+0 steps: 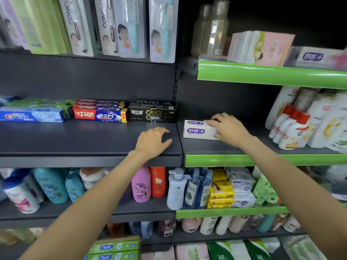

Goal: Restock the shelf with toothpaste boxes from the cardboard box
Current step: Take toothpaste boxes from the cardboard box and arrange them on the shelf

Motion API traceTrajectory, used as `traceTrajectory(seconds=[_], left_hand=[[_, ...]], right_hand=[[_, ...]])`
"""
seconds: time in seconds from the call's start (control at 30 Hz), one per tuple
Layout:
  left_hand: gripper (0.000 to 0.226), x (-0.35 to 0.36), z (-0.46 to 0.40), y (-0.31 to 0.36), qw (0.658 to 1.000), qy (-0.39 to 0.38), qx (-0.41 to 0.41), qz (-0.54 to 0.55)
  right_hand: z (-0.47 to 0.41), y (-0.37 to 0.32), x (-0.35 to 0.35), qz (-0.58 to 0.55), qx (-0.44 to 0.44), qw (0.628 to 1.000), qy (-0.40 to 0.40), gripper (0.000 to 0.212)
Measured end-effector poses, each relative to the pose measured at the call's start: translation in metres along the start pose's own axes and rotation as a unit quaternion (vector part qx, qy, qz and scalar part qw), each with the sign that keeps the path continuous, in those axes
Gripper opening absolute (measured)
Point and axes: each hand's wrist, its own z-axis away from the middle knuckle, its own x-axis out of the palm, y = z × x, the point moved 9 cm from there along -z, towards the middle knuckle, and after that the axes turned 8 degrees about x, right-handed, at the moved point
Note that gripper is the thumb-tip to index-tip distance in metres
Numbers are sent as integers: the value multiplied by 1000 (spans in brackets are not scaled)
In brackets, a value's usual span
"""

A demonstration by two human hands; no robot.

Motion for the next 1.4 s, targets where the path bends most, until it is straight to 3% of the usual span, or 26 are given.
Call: traceTrajectory(seconds=[0.1,0.27,0.43,0.57,0.67,0.77,0.9,1.0,1.13,1.23,1.4], left_hand=[[43,10,-1,-14,997,-29,-10,-76],[44,12,-10,-11,987,-26,-18,-160],[46,14,-7,-10,987,-22,-12,-156],[46,13,-2,-8,996,-30,-6,-81],[39,-12,20,-1,996,79,37,16],[30,-50,78,0,965,221,93,107],[14,-59,173,-31,937,284,133,152],[16,-21,235,-83,962,199,82,167],[31,66,319,-169,983,-49,-78,156],[30,130,387,-233,940,-243,-212,110],[48,192,455,-277,899,-331,-272,95]], right_hand=[[-19,-8,4,12,26,999,18,47],[-64,-4,30,-19,124,991,-37,51],[-68,-11,46,-256,192,944,-83,56],[-23,-34,9,-409,160,899,-17,49],[30,-63,-27,-441,126,887,58,34],[78,-105,-58,-463,99,872,122,24],[120,-190,-49,-444,63,889,95,25],[142,-270,-6,-379,21,925,15,29],[166,-370,83,-318,-5,930,-186,27],[185,-433,147,-279,-25,914,-294,34],[206,-501,243,-258,-9,875,-408,49]])
